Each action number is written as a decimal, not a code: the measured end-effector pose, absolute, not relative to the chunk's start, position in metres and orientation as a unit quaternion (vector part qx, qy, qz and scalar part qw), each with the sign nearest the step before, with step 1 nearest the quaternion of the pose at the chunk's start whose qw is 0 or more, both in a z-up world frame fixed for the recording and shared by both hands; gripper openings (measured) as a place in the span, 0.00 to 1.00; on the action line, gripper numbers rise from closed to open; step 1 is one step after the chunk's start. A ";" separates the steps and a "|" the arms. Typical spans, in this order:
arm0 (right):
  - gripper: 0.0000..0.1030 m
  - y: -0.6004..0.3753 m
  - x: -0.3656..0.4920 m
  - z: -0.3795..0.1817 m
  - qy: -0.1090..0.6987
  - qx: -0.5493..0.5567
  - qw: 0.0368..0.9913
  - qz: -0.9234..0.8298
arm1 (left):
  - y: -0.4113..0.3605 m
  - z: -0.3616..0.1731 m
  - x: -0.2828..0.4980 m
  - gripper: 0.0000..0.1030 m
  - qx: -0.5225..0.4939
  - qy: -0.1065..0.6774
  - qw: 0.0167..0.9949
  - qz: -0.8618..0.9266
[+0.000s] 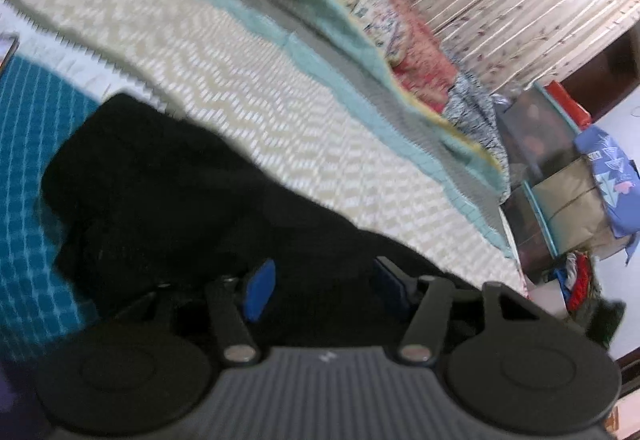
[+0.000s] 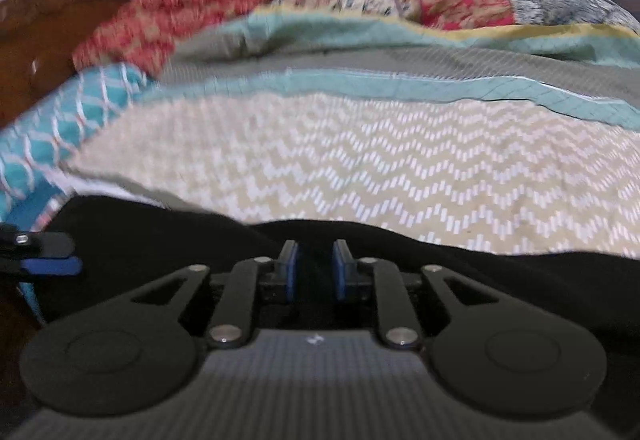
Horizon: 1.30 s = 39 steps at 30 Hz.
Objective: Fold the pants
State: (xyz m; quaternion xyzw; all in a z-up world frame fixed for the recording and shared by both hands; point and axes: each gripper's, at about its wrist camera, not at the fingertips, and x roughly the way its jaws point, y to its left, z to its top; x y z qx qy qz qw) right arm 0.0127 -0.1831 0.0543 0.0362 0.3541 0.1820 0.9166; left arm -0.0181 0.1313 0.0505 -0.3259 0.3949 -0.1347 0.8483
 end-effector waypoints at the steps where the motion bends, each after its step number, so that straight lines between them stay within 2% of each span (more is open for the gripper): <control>1: 0.21 -0.189 0.006 0.057 0.350 0.049 0.918 0.181 | 0.130 0.052 -0.015 0.55 -0.318 0.394 0.852 -0.131; 4: 0.23 -0.203 -0.004 0.055 0.350 0.070 0.920 0.162 | 0.130 0.044 -0.006 0.56 -0.307 0.410 0.853 -0.104; 7: 0.35 -0.216 0.004 0.028 0.399 0.072 0.908 0.110 | 0.136 0.021 0.002 0.50 -0.313 0.437 0.839 -0.083; 8: 0.34 -0.219 0.009 0.014 0.425 0.068 0.897 0.099 | 0.137 0.019 0.001 0.50 -0.318 0.435 0.839 -0.083; 10: 0.34 -0.226 0.006 0.009 0.410 0.081 0.902 0.109 | 0.138 0.023 -0.001 0.50 -0.316 0.432 0.840 -0.083; 14: 0.36 -0.226 0.002 0.029 0.394 0.094 0.908 0.111 | 0.135 0.041 -0.010 0.57 -0.313 0.415 0.849 -0.095; 21: 0.38 -0.248 -0.014 0.055 0.337 0.136 0.924 0.121 | 0.109 0.055 -0.015 0.58 -0.267 0.408 0.865 -0.119; 24: 0.40 -0.260 -0.013 0.041 0.356 0.141 0.919 0.096 | 0.099 0.040 -0.010 0.58 -0.250 0.441 0.856 -0.102; 27: 0.40 -0.273 -0.005 0.009 0.416 0.165 0.893 0.051 | 0.100 0.021 -0.006 0.55 -0.251 0.464 0.845 -0.090; 30: 0.40 -0.275 -0.008 0.000 0.405 0.183 0.894 0.052 | 0.103 0.020 -0.006 0.55 -0.254 0.464 0.844 -0.093; 34: 0.46 -0.266 -0.004 0.001 0.405 0.169 0.897 0.051 | 0.099 0.020 -0.007 0.55 -0.241 0.465 0.847 -0.094; 39: 0.46 -0.274 -0.005 0.005 0.406 0.173 0.896 0.054 | 0.098 0.021 -0.006 0.55 -0.233 0.466 0.848 -0.095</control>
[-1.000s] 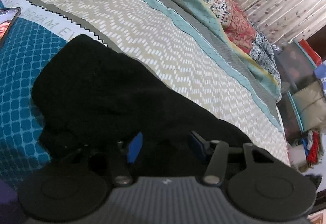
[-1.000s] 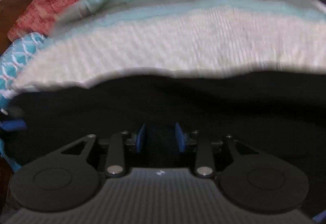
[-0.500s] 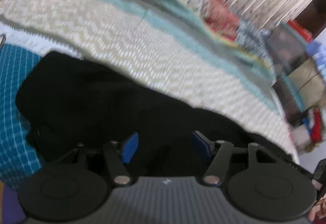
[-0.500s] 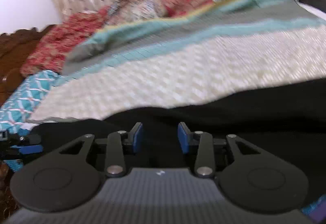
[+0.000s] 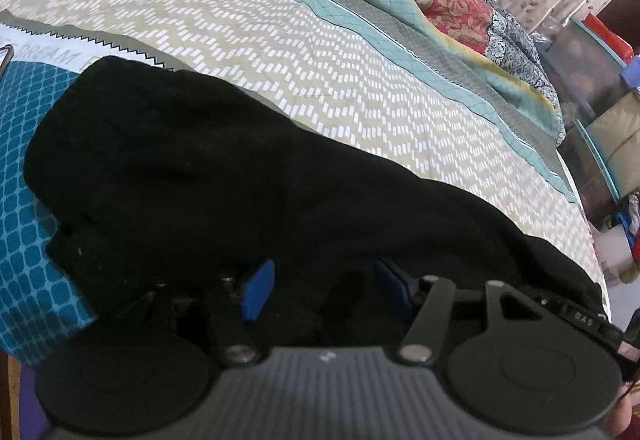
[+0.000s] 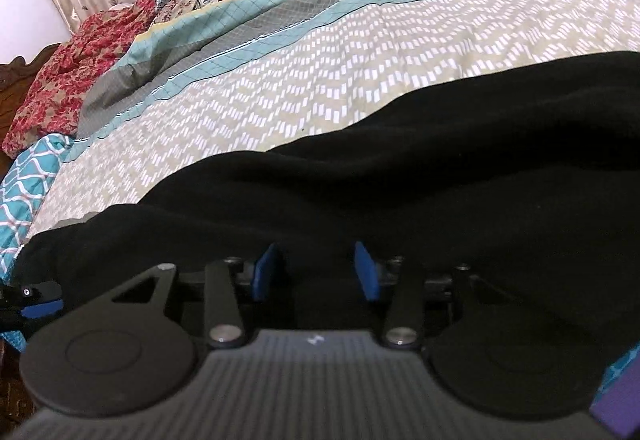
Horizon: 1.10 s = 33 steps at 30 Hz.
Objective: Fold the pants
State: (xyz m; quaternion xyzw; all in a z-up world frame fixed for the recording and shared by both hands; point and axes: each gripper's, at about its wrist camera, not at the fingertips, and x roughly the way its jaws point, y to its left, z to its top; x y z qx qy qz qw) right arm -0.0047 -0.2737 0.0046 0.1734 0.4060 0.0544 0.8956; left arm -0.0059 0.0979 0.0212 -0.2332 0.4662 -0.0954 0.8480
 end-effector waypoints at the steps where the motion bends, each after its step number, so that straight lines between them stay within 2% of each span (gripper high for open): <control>1: 0.46 -0.275 -0.007 0.009 0.402 0.177 0.897 0.057 | 0.099 0.022 -0.006 0.55 -0.235 0.467 0.847 -0.095; 8: 0.46 -0.325 -0.047 0.058 0.295 0.199 0.934 0.046 | 0.105 0.032 -0.009 0.58 -0.255 0.468 0.841 -0.100; 12: 0.46 -0.391 -0.093 0.068 0.223 0.214 0.950 -0.046 | 0.098 0.051 -0.013 0.59 -0.254 0.453 0.847 -0.117; 17: 0.47 -0.485 -0.150 0.059 0.150 0.308 0.922 -0.183 | 0.074 0.061 -0.007 0.60 -0.248 0.465 0.840 -0.131; 20: 0.47 -0.517 -0.166 0.045 0.127 0.337 0.904 -0.232 | 0.057 0.059 -0.003 0.60 -0.239 0.483 0.832 -0.133; 27: 0.47 -0.541 -0.155 0.010 0.144 0.384 0.880 -0.241 | 0.025 0.056 0.001 0.61 -0.218 0.511 0.820 -0.136; 28: 0.40 -0.542 -0.151 0.010 0.145 0.386 0.879 -0.239 | 0.022 0.057 0.001 0.61 -0.216 0.512 0.820 -0.135; 29: 0.13 -0.542 -0.148 0.011 0.148 0.386 0.879 -0.237 | 0.019 0.058 0.002 0.61 -0.214 0.512 0.821 -0.135; 33: 0.10 -0.541 -0.147 0.046 0.100 0.380 0.905 -0.164 | 0.009 0.063 0.002 0.62 -0.204 0.515 0.822 -0.132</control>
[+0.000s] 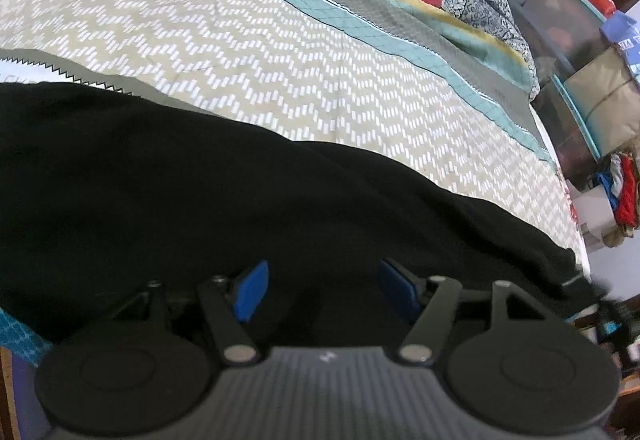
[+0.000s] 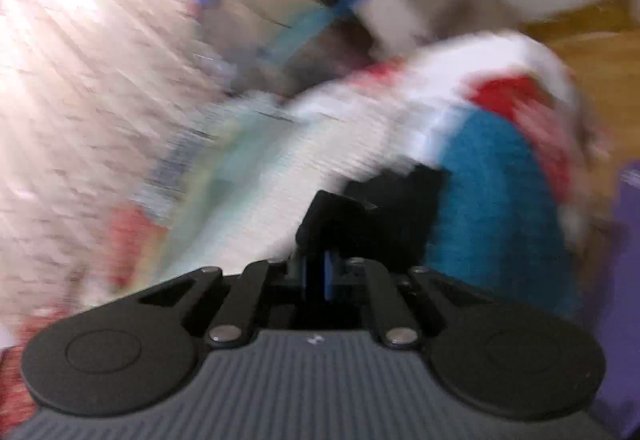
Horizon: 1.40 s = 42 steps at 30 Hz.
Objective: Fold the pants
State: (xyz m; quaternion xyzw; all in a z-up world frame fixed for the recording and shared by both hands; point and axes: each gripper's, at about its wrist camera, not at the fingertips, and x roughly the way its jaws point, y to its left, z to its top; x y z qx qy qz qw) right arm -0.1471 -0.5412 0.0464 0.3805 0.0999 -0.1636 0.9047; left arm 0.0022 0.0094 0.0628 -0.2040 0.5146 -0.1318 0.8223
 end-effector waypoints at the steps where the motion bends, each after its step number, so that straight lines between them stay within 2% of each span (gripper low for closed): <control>1: 0.10 -0.542 -0.145 0.059 0.083 0.374 0.913 -0.140 | 0.007 0.063 0.003 0.62 -0.202 0.517 0.822 -0.130; 4: 0.10 -0.549 -0.136 0.091 0.036 0.352 0.930 -0.096 | 0.001 0.063 0.004 0.62 -0.205 0.522 0.818 -0.130; 7: 0.10 -0.564 -0.135 0.092 0.021 0.344 0.933 -0.099 | -0.004 0.065 0.002 0.62 -0.202 0.520 0.819 -0.131; 9: 0.10 -0.581 -0.132 0.066 0.051 0.367 0.920 -0.129 | -0.006 0.065 0.001 0.62 -0.200 0.522 0.819 -0.129; 12: 0.14 -0.601 -0.131 0.009 0.152 0.414 0.873 -0.208 | -0.006 0.062 0.001 0.62 -0.201 0.529 0.815 -0.123; 13: 0.14 -0.602 -0.139 -0.001 0.141 0.434 0.868 -0.198 | -0.006 0.062 0.001 0.62 -0.199 0.530 0.815 -0.122; 15: 0.24 -0.596 -0.159 0.003 0.096 0.442 0.870 -0.195 | -0.008 0.061 0.002 0.62 -0.197 0.534 0.813 -0.122; 17: 0.54 -0.588 -0.172 0.012 0.065 0.418 0.880 -0.216 | -0.010 0.061 0.003 0.62 -0.196 0.536 0.812 -0.125; 18: 0.55 -0.588 -0.176 0.014 0.057 0.410 0.880 -0.233 | -0.012 0.062 0.004 0.62 -0.195 0.536 0.812 -0.127; 22: 0.55 -0.604 -0.170 0.007 0.079 0.428 0.868 -0.240 | -0.017 0.063 0.004 0.62 -0.193 0.534 0.812 -0.136; 26: 0.52 -0.610 -0.158 0.004 0.092 0.436 0.864 -0.234 | -0.011 0.062 0.002 0.67 -0.199 0.534 0.812 -0.129; 34: 0.53 -0.592 -0.136 0.013 0.151 0.390 0.871 -0.258 | 0.004 0.059 0.001 0.68 -0.218 0.530 0.809 -0.128; 38: 0.25 -0.590 -0.130 0.017 0.178 0.362 0.874 -0.273 | 0.009 0.059 -0.003 0.68 -0.221 0.526 0.810 -0.133; 42: 0.20 -0.574 -0.132 0.038 0.167 0.348 0.886 -0.256 | 0.017 0.057 -0.005 0.68 -0.233 0.524 0.809 -0.129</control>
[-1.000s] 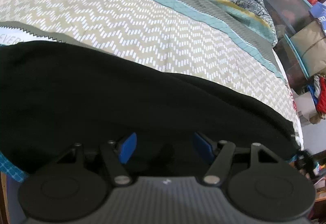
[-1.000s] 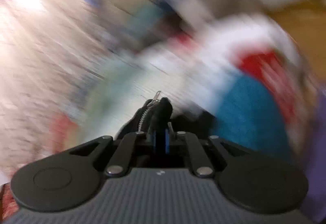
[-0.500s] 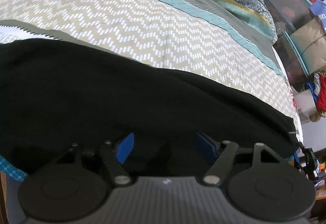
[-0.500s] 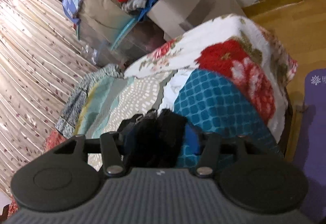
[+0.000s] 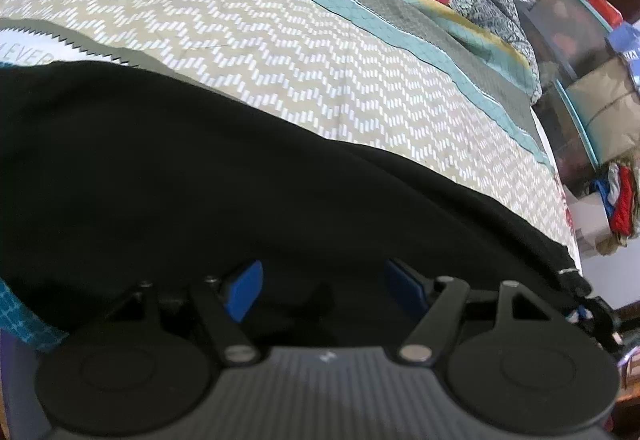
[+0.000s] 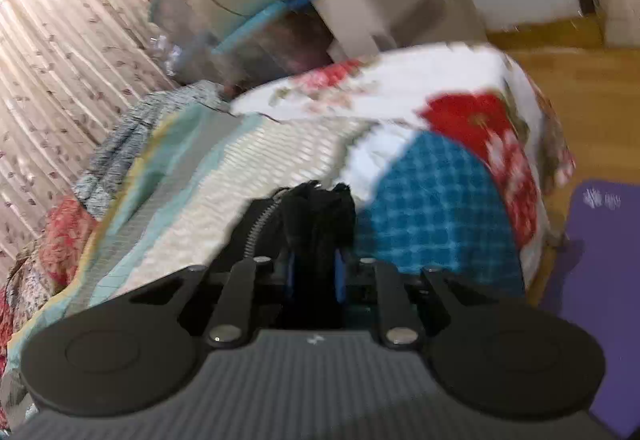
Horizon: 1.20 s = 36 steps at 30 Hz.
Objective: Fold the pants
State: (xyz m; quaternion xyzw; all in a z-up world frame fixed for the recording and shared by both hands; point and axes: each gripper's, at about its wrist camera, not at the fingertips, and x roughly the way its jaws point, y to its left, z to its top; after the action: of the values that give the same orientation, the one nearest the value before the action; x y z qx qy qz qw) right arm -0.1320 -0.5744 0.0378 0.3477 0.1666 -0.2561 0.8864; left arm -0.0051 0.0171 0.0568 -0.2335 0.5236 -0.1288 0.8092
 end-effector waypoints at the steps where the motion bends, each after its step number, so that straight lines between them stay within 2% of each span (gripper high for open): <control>1: 0.20 -0.566 -0.133 0.048 0.155 0.343 0.895 -0.240 | 0.019 0.056 -0.005 0.68 -0.236 0.524 0.808 -0.128; 4: 0.20 -0.530 -0.123 0.080 0.139 0.296 0.927 -0.184 | 0.023 0.056 -0.006 0.68 -0.243 0.521 0.808 -0.128; 6: 0.20 -0.487 -0.111 0.101 0.139 0.227 0.955 -0.134 | 0.026 0.055 -0.007 0.68 -0.248 0.518 0.808 -0.131; 10: 0.20 -0.393 -0.094 0.110 0.176 0.116 0.978 -0.010 | 0.034 0.052 -0.010 0.68 -0.260 0.514 0.807 -0.133; 15: 0.21 -0.292 -0.072 0.043 0.310 0.035 0.943 0.114 | 0.053 0.047 -0.016 0.68 -0.278 0.510 0.804 -0.126; 16: 0.25 -0.278 -0.066 0.023 0.345 0.011 0.931 0.117 | 0.058 0.048 -0.017 0.68 -0.282 0.507 0.805 -0.124; 17: 0.25 -0.269 -0.065 0.006 0.361 -0.012 0.925 0.113 | 0.064 0.049 -0.018 0.68 -0.284 0.503 0.807 -0.124; 18: 0.30 -0.264 -0.071 0.005 0.343 -0.028 0.933 0.110 | 0.070 0.052 -0.020 0.68 -0.287 0.496 0.810 -0.125; 19: 0.43 -0.262 -0.072 0.009 0.343 -0.031 0.931 0.122 | 0.076 0.054 -0.022 0.68 -0.289 0.489 0.813 -0.126; 20: 0.49 -0.265 -0.072 0.015 0.346 -0.019 0.928 0.137 | 0.083 0.055 -0.024 0.69 -0.290 0.483 0.817 -0.125; 24: 0.48 -0.276 -0.082 0.046 0.318 0.022 0.934 0.164 | 0.108 0.058 -0.030 0.69 -0.307 0.463 0.823 -0.119; 25: 0.45 -0.276 -0.083 0.053 0.305 0.028 0.937 0.167 | 0.114 0.059 -0.031 0.69 -0.311 0.458 0.825 -0.116; 26: 0.35 -0.279 -0.083 0.059 0.294 0.039 0.940 0.166 | 0.120 0.060 -0.033 0.69 -0.316 0.451 0.827 -0.111; 28: 0.28 -0.284 -0.080 0.064 0.283 0.074 0.942 0.163 | 0.135 0.065 -0.036 0.71 -0.326 0.433 0.834 -0.098; 31: 0.28 -0.281 -0.072 0.048 0.292 0.091 0.942 0.138 | 0.160 0.068 -0.041 0.73 -0.347 0.410 0.841 -0.059; 32: 0.31 -0.276 -0.066 0.035 0.314 0.080 0.938 0.125 | 0.170 0.067 -0.043 0.73 -0.358 0.406 0.840 -0.047; 34: 0.43 -0.269 -0.046 -0.001 0.394 0.071 0.908 0.124 | 0.182 0.063 -0.046 0.74 -0.372 0.403 0.836 -0.031; 36: 0.44 -0.259 -0.050 0.004 0.380 0.045 0.917 0.115 | 0.193 0.060 -0.051 0.76 -0.373 0.401 0.836 -0.010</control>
State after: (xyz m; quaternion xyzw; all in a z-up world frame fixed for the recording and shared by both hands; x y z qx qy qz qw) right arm -0.0502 -0.2588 0.0037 0.0454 0.3798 0.1147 0.9168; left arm -0.0514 0.1925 0.0600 -0.3734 0.4014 -0.0098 0.8363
